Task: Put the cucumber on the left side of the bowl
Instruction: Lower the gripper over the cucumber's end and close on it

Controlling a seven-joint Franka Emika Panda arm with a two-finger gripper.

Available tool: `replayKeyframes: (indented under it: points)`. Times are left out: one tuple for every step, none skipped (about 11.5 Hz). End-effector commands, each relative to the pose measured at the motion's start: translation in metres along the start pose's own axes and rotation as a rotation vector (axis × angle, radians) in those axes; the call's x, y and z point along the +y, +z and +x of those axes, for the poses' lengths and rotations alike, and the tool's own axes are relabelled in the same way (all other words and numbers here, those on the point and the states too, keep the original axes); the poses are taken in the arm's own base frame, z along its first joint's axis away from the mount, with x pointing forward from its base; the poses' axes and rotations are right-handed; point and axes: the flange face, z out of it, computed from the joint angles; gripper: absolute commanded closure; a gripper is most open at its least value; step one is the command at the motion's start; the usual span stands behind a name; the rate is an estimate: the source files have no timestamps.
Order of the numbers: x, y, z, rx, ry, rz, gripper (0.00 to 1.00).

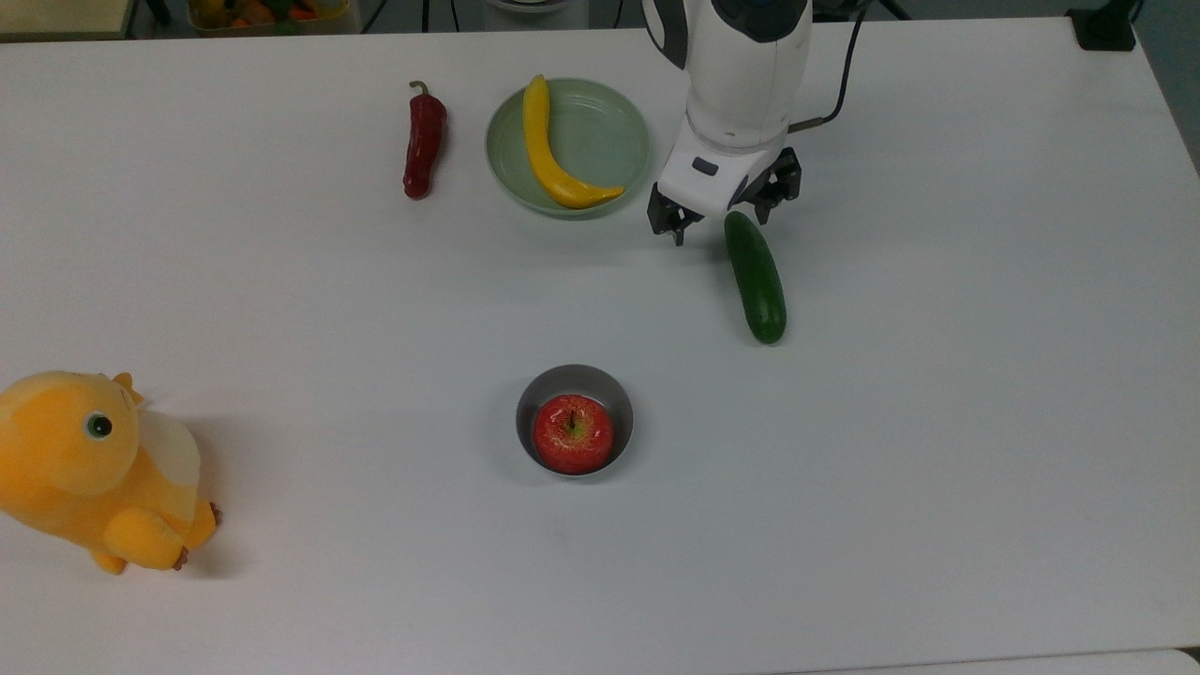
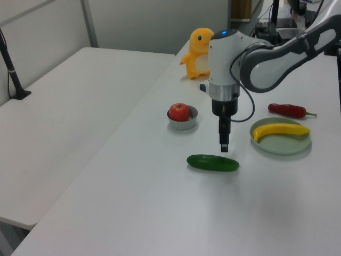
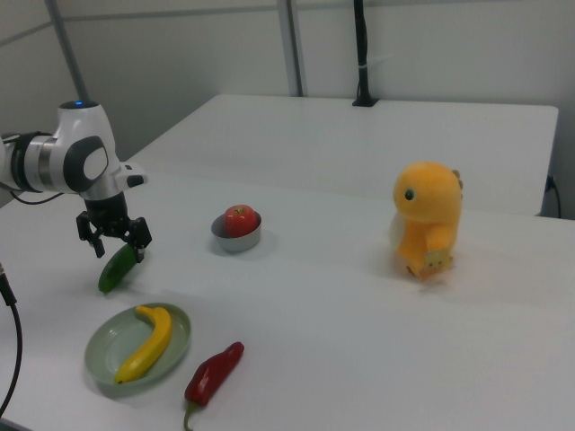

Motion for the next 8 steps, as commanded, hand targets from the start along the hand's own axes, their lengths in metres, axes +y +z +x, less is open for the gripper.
replayKeyframes:
  points:
    - [-0.012, 0.022, 0.007, 0.039, 0.048, -0.026, 0.0]
    - [-0.019, 0.03, 0.009, 0.051, 0.042, -0.028, 0.0]
    - [-0.019, 0.034, 0.011, 0.061, 0.049, -0.029, 0.0]
    - [-0.021, 0.041, 0.012, 0.059, 0.051, -0.028, 0.0]
    - [-0.024, 0.042, 0.012, 0.066, 0.045, -0.024, 0.0]
    - [-0.026, 0.046, 0.012, 0.063, 0.042, -0.023, 0.0]
    - [-0.028, 0.048, 0.012, 0.061, 0.04, -0.022, 0.0]
    - [-0.029, 0.049, 0.012, 0.063, 0.025, -0.036, 0.0]
